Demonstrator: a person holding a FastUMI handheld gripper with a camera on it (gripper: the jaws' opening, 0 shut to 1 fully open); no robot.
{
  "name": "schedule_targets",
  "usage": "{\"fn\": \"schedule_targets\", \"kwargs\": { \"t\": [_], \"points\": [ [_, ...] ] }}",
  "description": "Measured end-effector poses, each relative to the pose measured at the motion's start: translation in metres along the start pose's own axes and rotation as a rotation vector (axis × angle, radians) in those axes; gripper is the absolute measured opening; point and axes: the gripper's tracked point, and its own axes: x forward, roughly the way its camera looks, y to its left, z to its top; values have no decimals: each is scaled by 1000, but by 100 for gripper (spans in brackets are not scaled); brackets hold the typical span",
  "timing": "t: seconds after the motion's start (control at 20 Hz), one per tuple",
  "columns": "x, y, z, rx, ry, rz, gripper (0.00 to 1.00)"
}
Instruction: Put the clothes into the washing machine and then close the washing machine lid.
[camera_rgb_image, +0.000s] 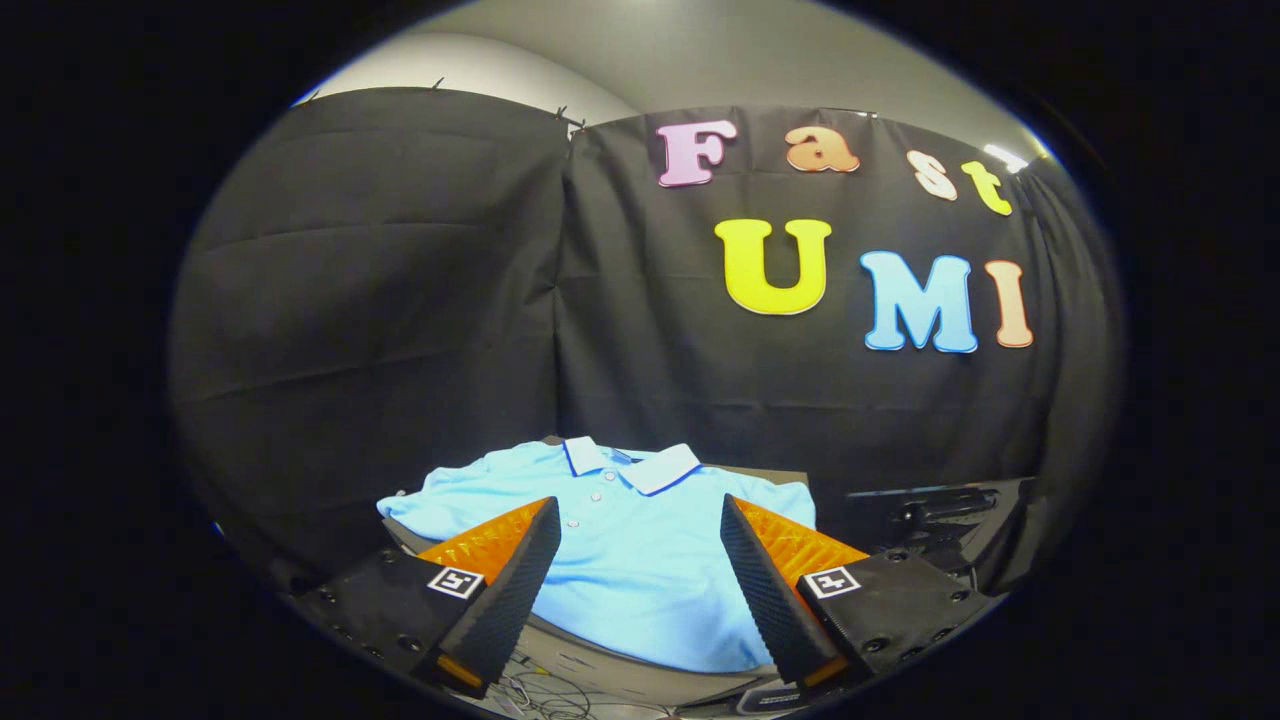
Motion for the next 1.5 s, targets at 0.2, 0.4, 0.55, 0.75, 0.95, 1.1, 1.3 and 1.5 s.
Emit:
{"fn": "schedule_targets", "kwargs": {
  "t": [0.2,0.4,0.55,0.75,0.95,1.1,1.3,1.5],
  "points": [
    [31,5,-1,31,61,13,100],
    [61,9,-17,33,178,48,98],
    [78,10,-31,3,260,53,98],
    [99,19,-44,-42,311,61,98],
    [112,25,-64,-69,387,89,98],
    [113,23,-64,-57,415,91,99],
    [112,22,-66,-32,462,113,97],
    [117,31,-67,-12,480,161,66]
  ]
}}
